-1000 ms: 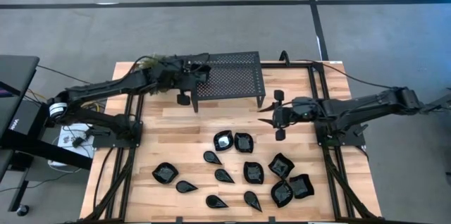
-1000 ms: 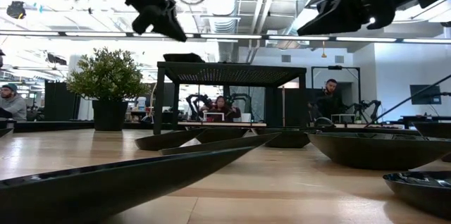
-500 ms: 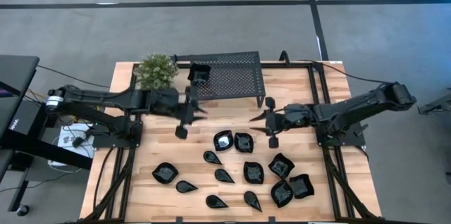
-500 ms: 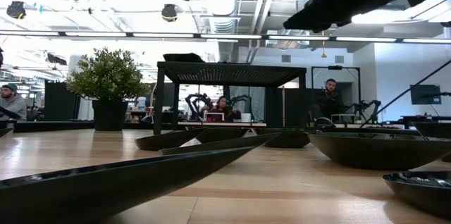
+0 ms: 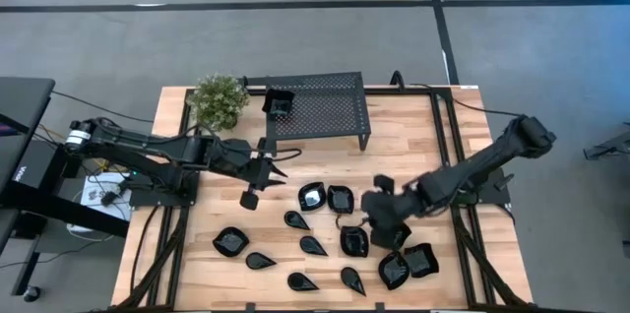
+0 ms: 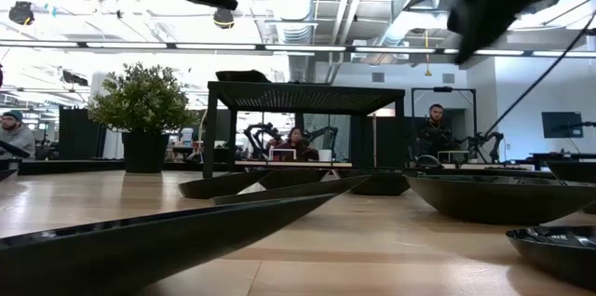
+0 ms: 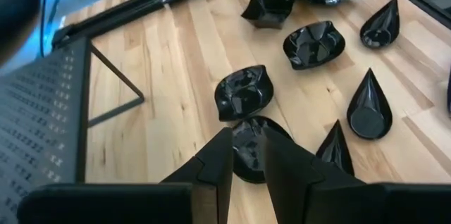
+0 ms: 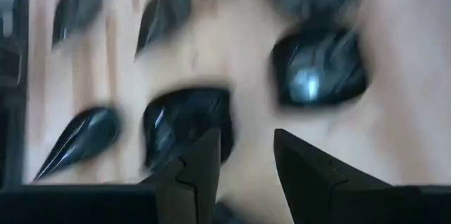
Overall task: Pick & Place Mini shaped plates
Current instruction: Stack the distorted square plate on top of the distorted square plates on the shelf
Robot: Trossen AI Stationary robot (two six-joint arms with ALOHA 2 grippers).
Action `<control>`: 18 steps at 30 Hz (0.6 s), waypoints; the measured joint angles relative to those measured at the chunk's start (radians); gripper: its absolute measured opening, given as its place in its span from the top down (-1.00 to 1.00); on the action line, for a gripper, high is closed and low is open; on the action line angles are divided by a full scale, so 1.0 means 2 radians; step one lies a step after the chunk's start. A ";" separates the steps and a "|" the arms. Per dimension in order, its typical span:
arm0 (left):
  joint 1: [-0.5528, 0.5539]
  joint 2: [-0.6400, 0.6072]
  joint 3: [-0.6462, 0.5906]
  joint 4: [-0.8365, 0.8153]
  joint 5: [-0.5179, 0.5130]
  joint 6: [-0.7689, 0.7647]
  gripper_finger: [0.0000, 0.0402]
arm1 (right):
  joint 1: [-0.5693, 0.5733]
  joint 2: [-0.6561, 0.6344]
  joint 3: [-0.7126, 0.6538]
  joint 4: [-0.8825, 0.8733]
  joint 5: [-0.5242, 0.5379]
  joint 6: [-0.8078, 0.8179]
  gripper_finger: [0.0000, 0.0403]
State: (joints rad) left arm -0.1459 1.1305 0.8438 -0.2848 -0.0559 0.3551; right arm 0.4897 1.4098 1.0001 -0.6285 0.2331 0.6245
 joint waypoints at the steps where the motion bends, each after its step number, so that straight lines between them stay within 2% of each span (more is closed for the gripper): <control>1: 0.000 0.000 -0.003 0.000 0.000 -0.001 0.62 | 0.010 0.011 0.008 -0.021 -0.009 0.027 0.36; 7: 0.000 0.000 -0.005 0.001 0.000 -0.001 0.62 | 0.065 0.078 0.018 -0.067 -0.077 0.177 0.36; 18: 0.000 0.000 -0.005 0.012 0.000 -0.008 0.62 | 0.095 0.108 0.017 -0.092 -0.101 0.243 0.36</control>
State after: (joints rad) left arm -0.1459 1.1305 0.8330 -0.2604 -0.0555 0.3393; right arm 0.6795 1.6257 1.0333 -0.8126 0.0305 1.1096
